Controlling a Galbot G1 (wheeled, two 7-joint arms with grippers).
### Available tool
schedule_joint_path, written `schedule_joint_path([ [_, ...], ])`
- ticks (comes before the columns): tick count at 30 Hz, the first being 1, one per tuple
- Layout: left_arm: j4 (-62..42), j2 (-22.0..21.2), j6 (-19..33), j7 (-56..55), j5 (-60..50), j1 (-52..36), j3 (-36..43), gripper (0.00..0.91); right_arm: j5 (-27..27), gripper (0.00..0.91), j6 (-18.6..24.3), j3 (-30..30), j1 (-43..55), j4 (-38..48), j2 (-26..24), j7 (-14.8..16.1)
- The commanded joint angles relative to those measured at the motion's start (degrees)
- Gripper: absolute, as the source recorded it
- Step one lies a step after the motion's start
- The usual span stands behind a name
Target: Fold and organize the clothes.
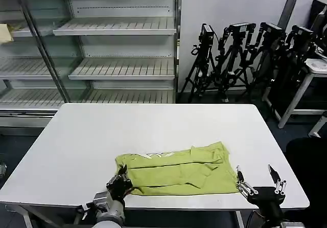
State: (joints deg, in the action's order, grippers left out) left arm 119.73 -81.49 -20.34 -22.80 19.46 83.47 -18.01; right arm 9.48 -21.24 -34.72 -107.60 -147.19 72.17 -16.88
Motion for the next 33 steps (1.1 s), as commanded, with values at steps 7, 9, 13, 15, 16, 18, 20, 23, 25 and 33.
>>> schedule_joint_path([
  [7, 5.57, 5.19, -0.05, 0.48, 6.58, 1.02, -8.67, 0.03, 0.36, 0.907, 0.12, -0.91, -0.58, -0.91, -0.07, 0.0],
  [9, 6.21, 6.73, -0.38, 0.53, 9.0, 1.11, -11.53, 0.03, 0.37, 0.907, 0.15, -0.9, -0.55, -0.89, -0.04, -0.01],
  [13, 6.76, 9.72, -0.9, 0.58, 13.94, 1.28, -15.84, 0.03, 0.45, 0.907, 0.15, -0.8, -0.39, -0.97, -0.01, 0.0],
  [15, 7.1, 11.92, -1.55, 0.68, 17.48, 1.65, -18.71, 0.03, 0.48, 0.907, 0.16, -0.78, -0.35, -0.95, -0.04, 0.0],
  [16, 7.17, 12.75, -1.89, 0.67, 19.2, 1.82, -20.19, 0.03, 0.53, 0.907, 0.19, -0.77, -0.3, -0.85, -0.07, -0.01],
  [18, 7.25, 15.01, -2.35, 0.72, 22.43, 1.94, -23.12, 0.03, 0.55, 0.907, 0.21, -0.73, -0.22, -0.72, -0.09, -0.01],
  [20, 7.44, 16.58, -3.04, 0.69, 25.43, 2.04, -24.97, 0.03, 0.53, 0.907, 0.2, -0.56, -0.18, -0.61, -0.14, -0.02],
  [23, 9.2, 17.04, -4.78, 0.24, 33.6, 1.75, -26.44, 0.03, 0.47, 0.907, 0.19, -0.51, -0.32, -0.58, -0.26, -0.04],
  [25, 11.06, 16.41, -5.96, -0.47, 39.21, 1.43, -26.37, 0.03, 0.42, 0.907, 0.2, -0.6, -0.63, -0.55, -0.34, -0.06],
  [33, 16.12, 8.94, -9.2, -2.47, 58.49, -0.25, -19.17, 0.03, -0.14, 0.907, 0.65, -0.91, -2.33, -1.03, -0.36, -0.1],
])
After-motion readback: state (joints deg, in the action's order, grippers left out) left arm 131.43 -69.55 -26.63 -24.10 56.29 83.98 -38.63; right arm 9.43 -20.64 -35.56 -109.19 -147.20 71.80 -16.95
